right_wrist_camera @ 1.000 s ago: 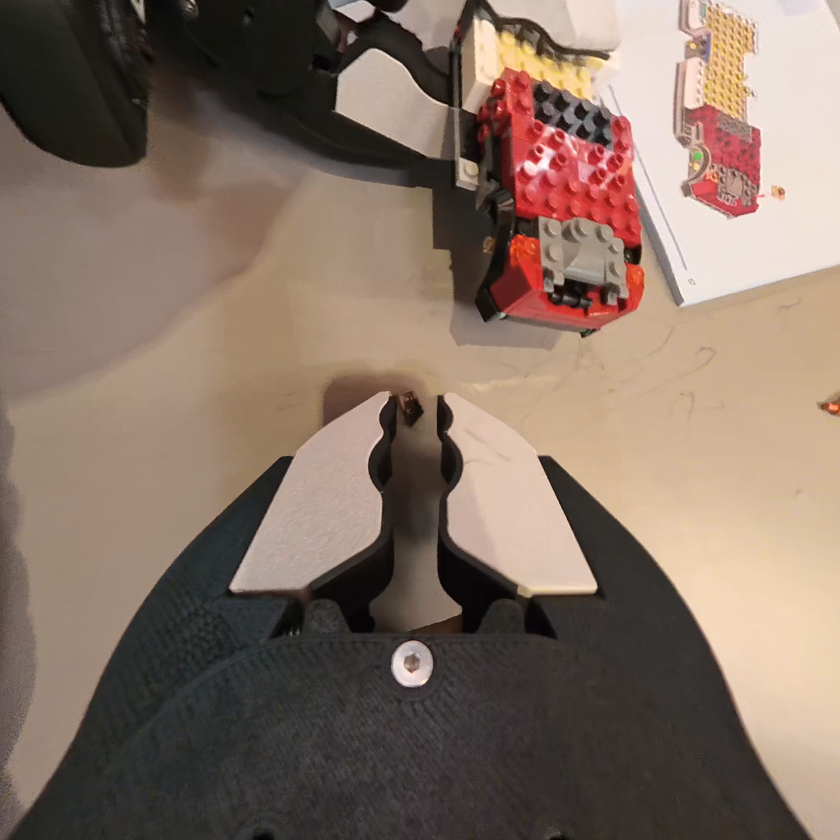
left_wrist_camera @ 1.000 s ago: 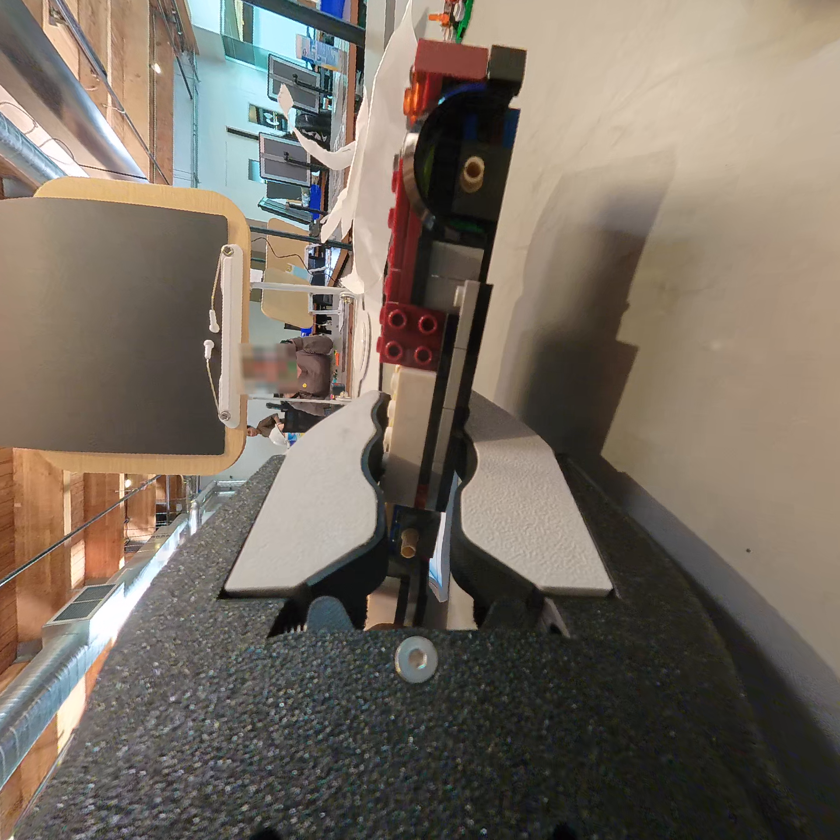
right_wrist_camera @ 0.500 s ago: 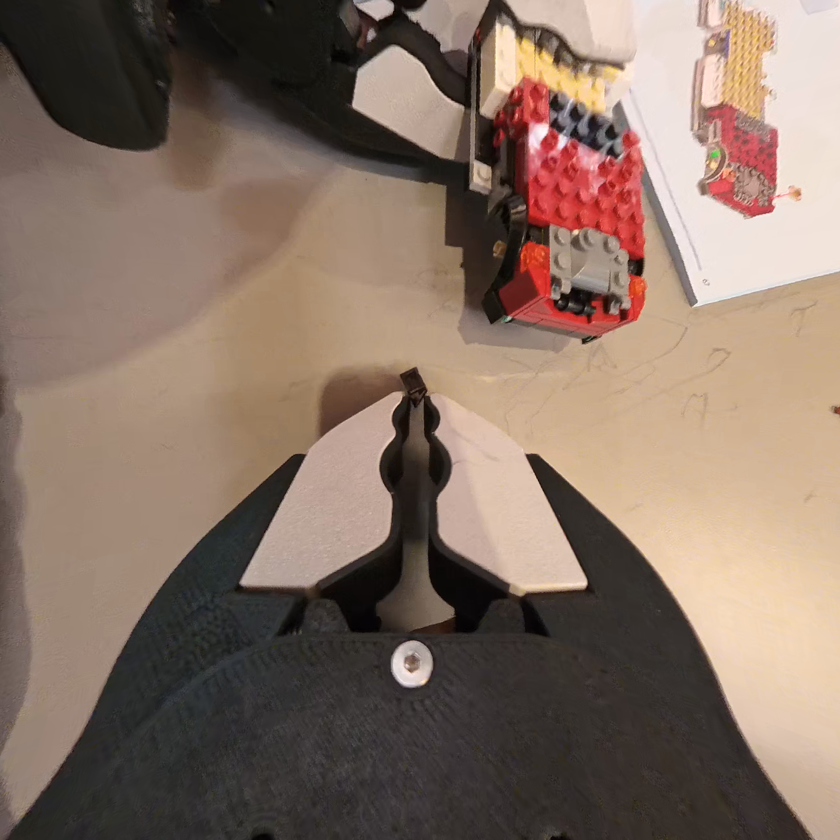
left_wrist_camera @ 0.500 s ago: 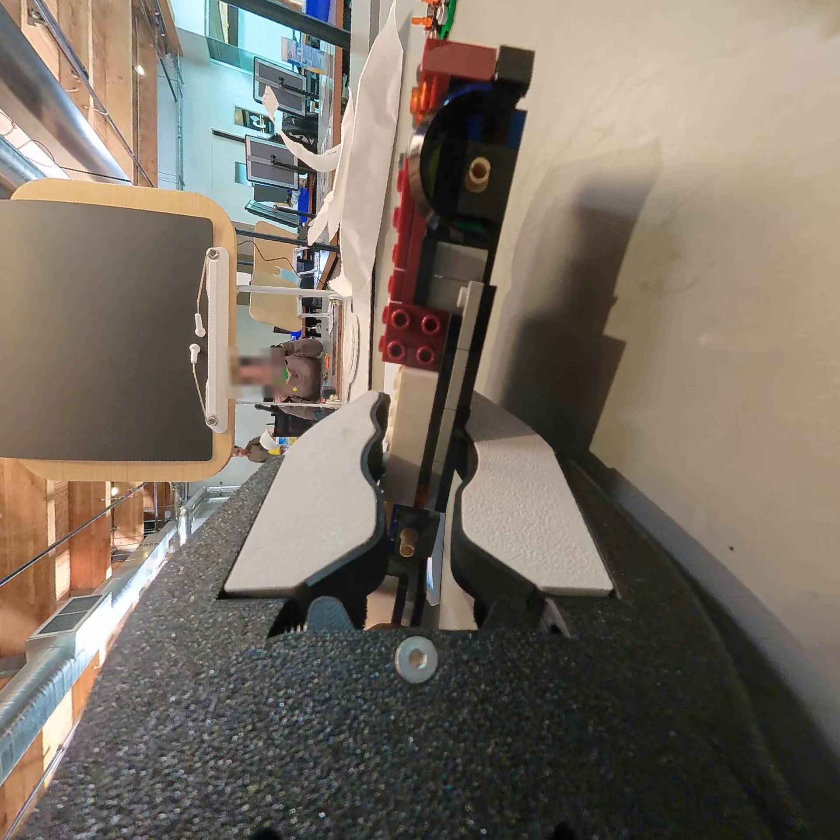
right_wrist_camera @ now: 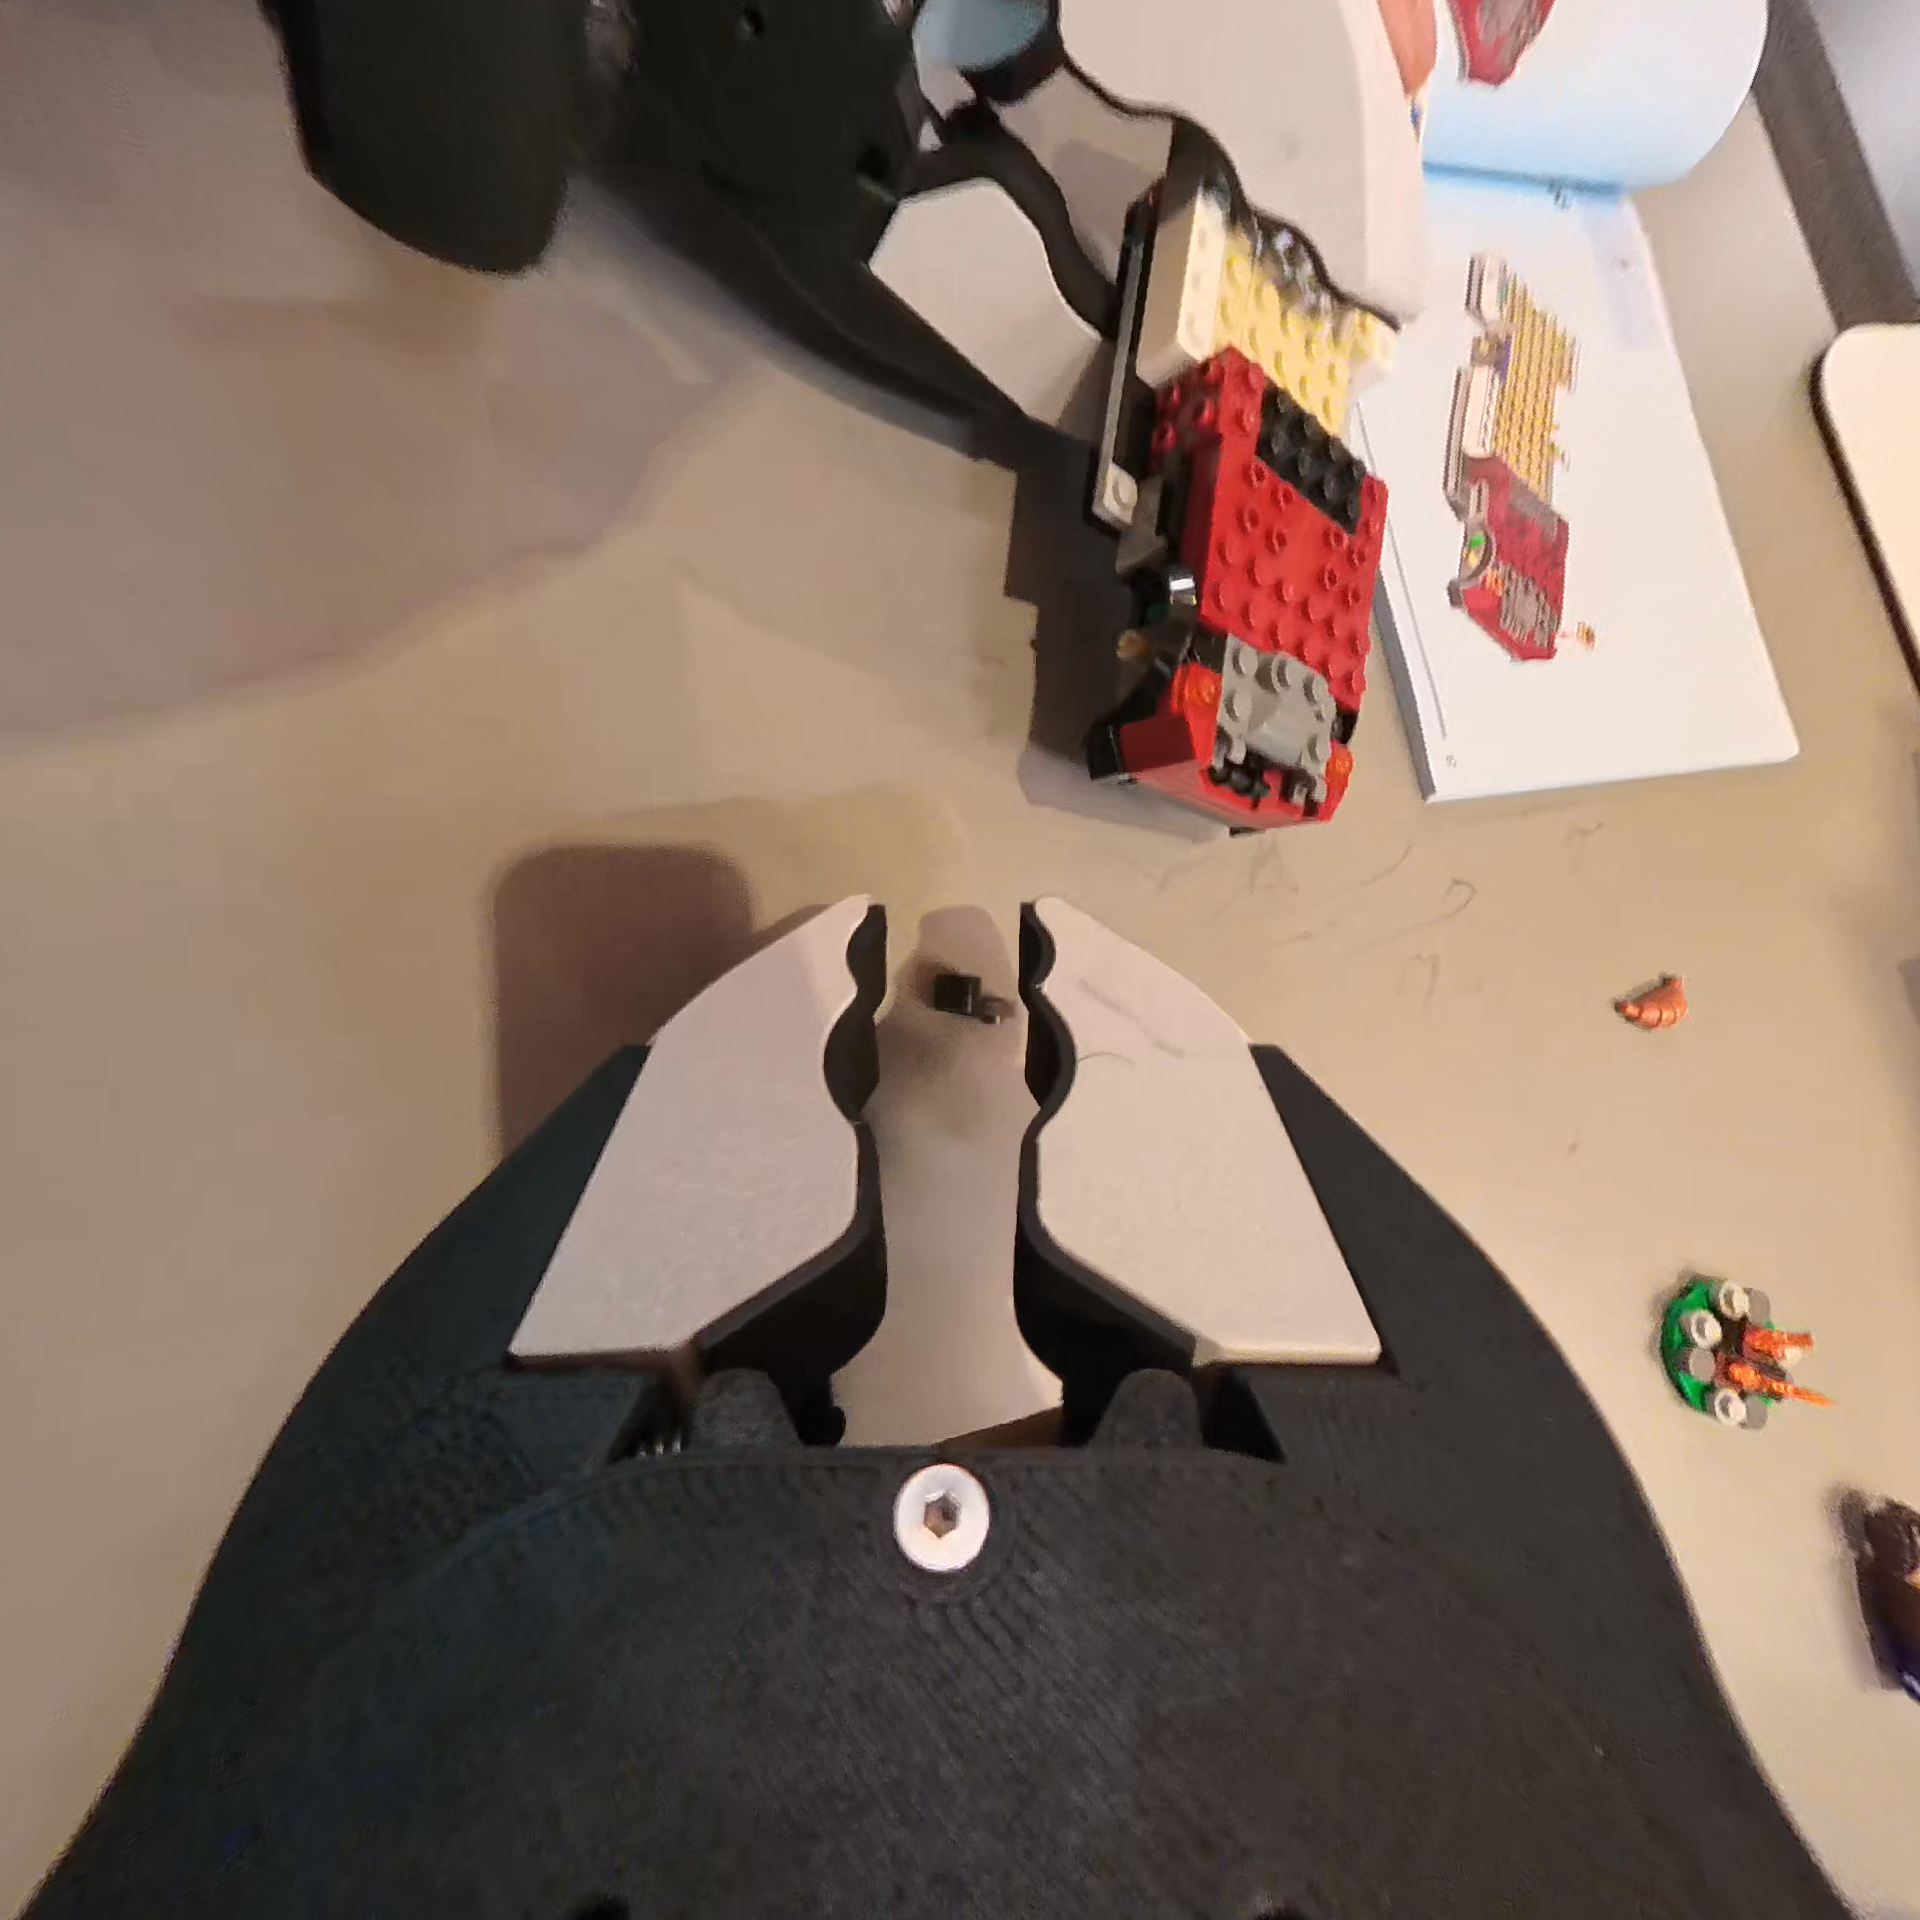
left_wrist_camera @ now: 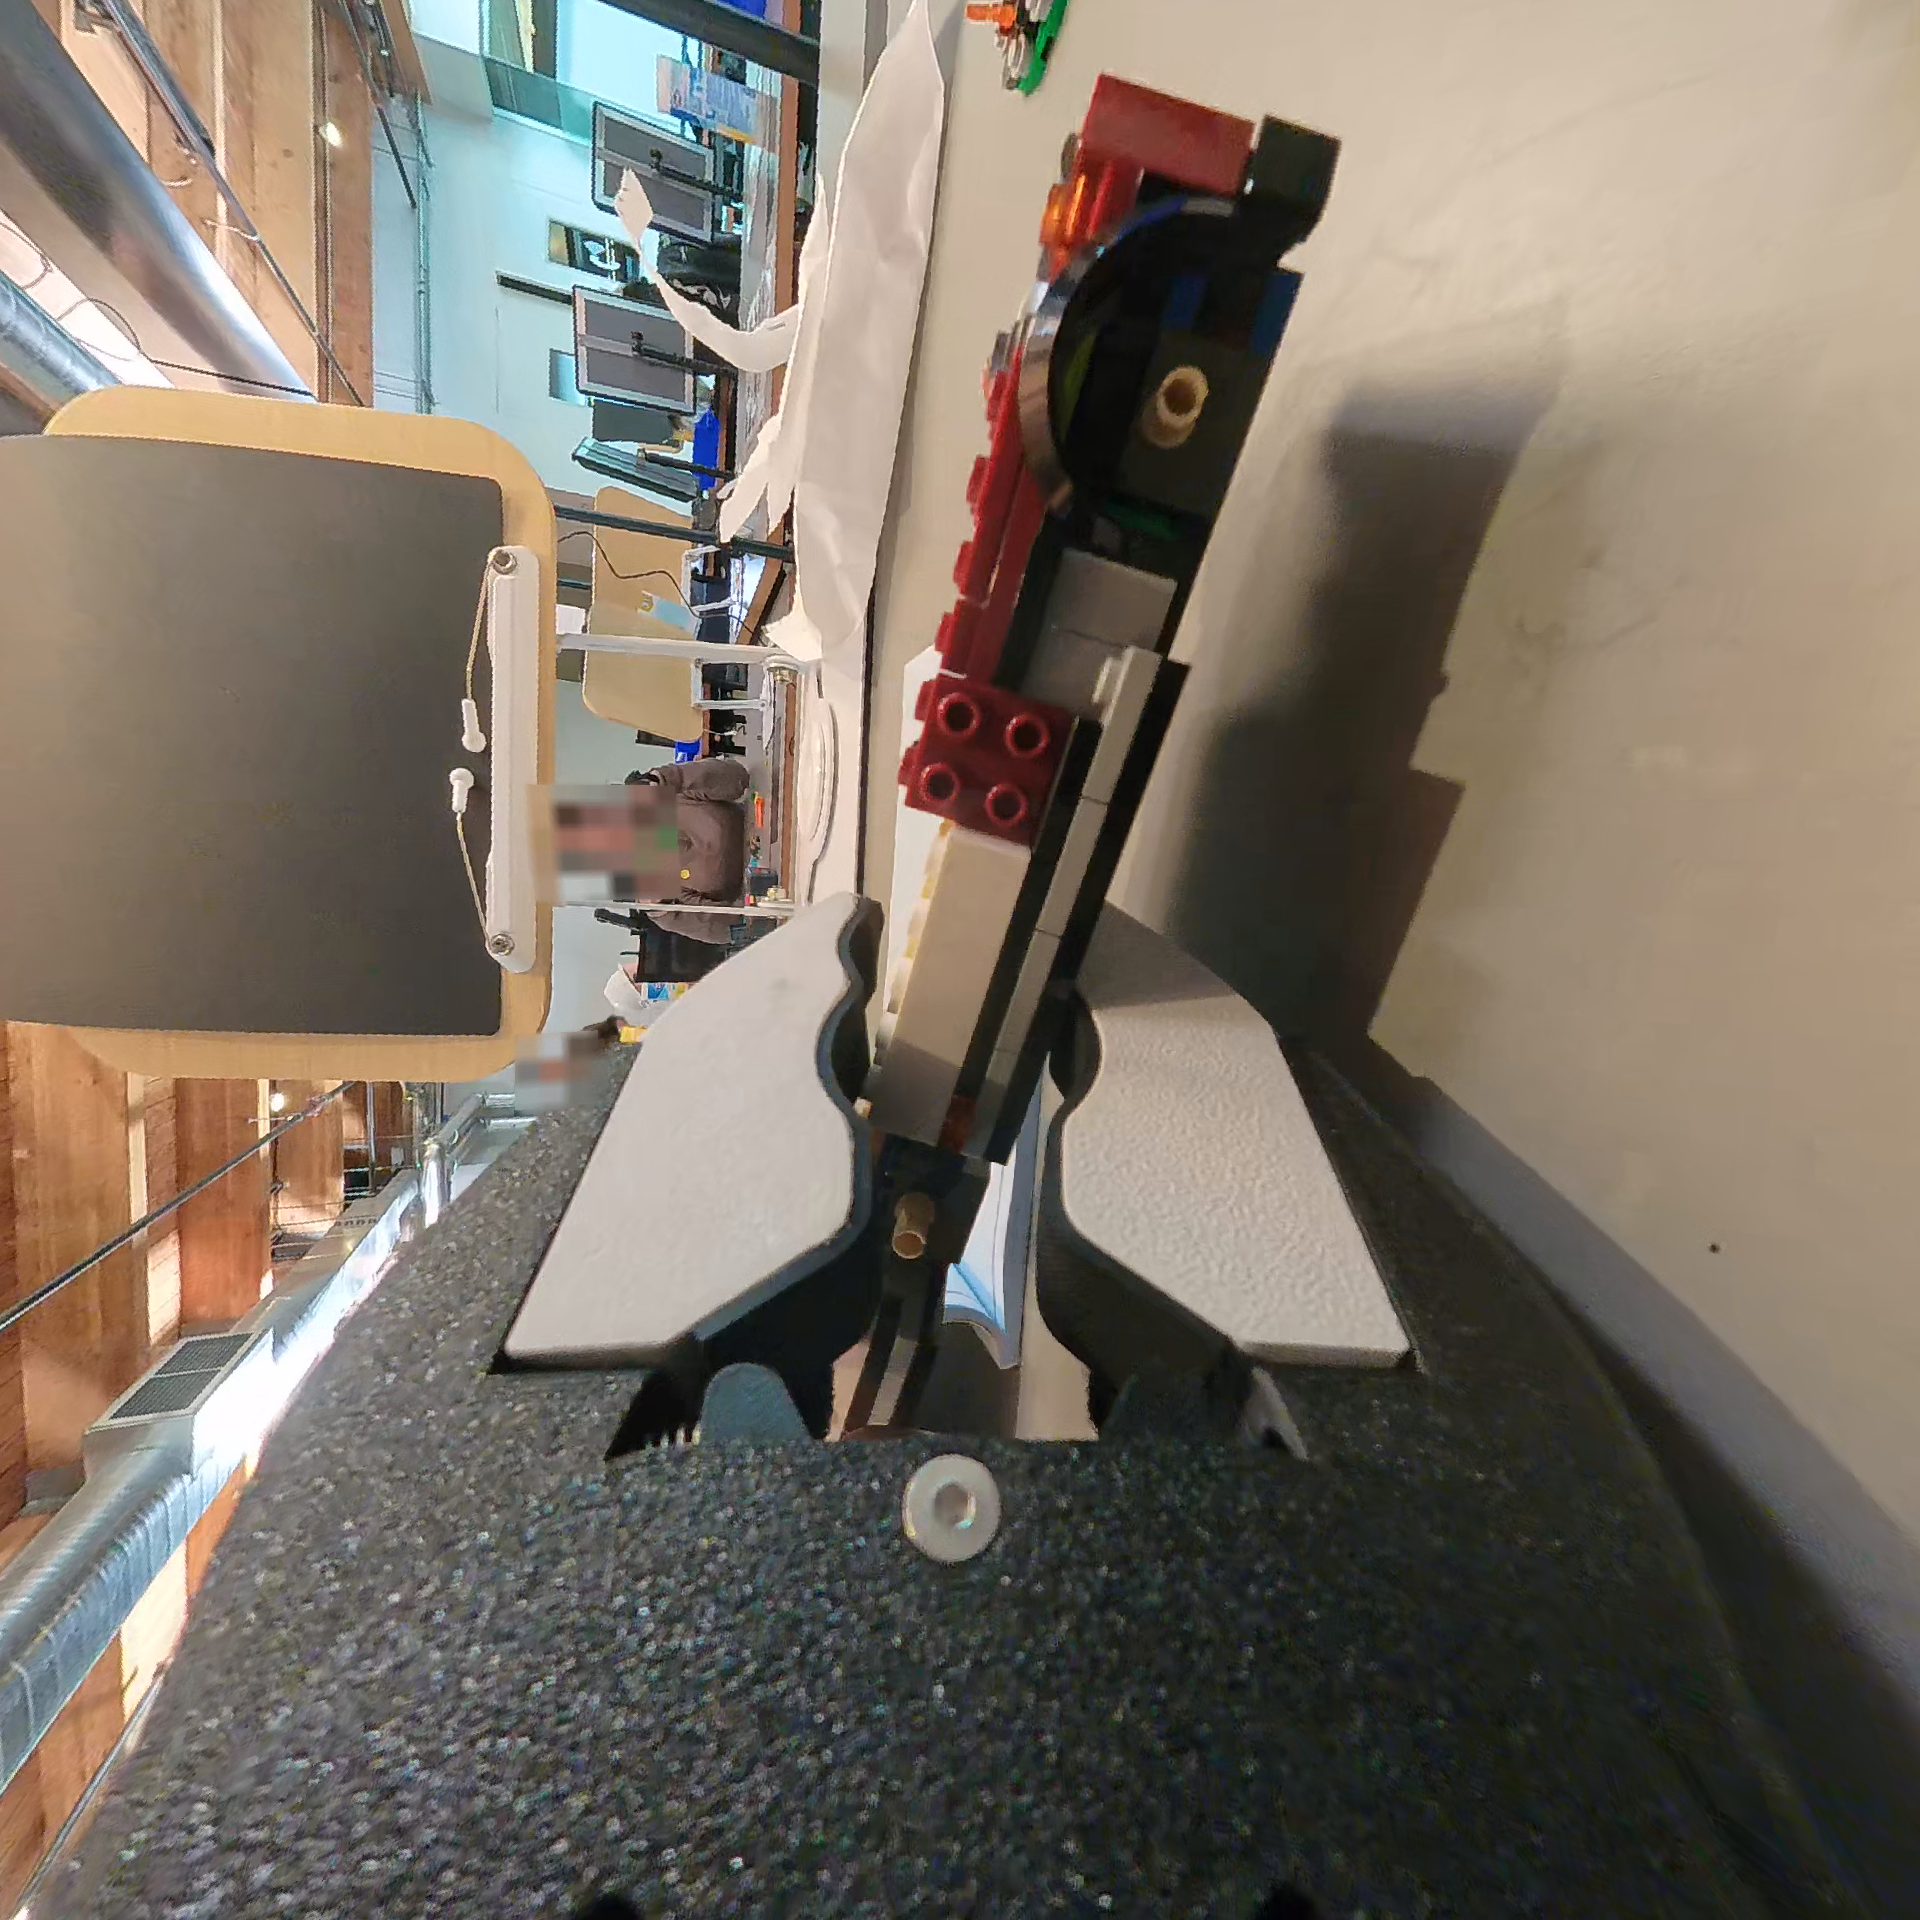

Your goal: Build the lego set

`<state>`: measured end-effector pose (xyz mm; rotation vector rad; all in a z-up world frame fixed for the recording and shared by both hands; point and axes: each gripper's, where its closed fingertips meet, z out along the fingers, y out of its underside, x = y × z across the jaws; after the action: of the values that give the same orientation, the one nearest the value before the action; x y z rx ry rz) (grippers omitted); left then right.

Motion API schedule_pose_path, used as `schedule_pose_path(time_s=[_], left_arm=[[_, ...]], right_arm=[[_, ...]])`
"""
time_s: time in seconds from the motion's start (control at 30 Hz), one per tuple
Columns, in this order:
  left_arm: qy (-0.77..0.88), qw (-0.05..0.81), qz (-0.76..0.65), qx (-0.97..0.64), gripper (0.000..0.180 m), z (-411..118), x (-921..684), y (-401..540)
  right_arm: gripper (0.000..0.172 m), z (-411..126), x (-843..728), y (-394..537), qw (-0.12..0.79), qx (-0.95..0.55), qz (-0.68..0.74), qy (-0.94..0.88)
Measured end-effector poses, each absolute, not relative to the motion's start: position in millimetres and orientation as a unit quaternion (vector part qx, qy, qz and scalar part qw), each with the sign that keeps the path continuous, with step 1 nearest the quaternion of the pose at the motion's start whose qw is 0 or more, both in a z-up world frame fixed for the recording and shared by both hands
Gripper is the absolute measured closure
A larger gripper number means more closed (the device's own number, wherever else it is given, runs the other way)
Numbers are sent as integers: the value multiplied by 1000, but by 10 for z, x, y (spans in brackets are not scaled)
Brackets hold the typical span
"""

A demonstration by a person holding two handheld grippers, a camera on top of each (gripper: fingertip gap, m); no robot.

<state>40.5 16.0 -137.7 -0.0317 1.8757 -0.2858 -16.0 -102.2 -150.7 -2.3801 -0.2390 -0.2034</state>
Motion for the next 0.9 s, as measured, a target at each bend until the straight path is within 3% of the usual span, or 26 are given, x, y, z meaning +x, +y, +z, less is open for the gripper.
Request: schedule_pose_path(time_s=[0.43, 0.57, 0.9], left_arm=[[804, 582, -127, -11, 149, -1354, 389, 159], [804, 582, -124, -7, 149, -1348, 373, 169], [805, 580, -125, -3, 149, -1343, 357, 164]], right_arm=[[147, -1621, -58, -1192, 297, -951, -77, 32], [164, -1648, -132, -1227, 286, -956, -61, 35], [154, -1740, -89, -1221, 283, -956, -40, 68]])
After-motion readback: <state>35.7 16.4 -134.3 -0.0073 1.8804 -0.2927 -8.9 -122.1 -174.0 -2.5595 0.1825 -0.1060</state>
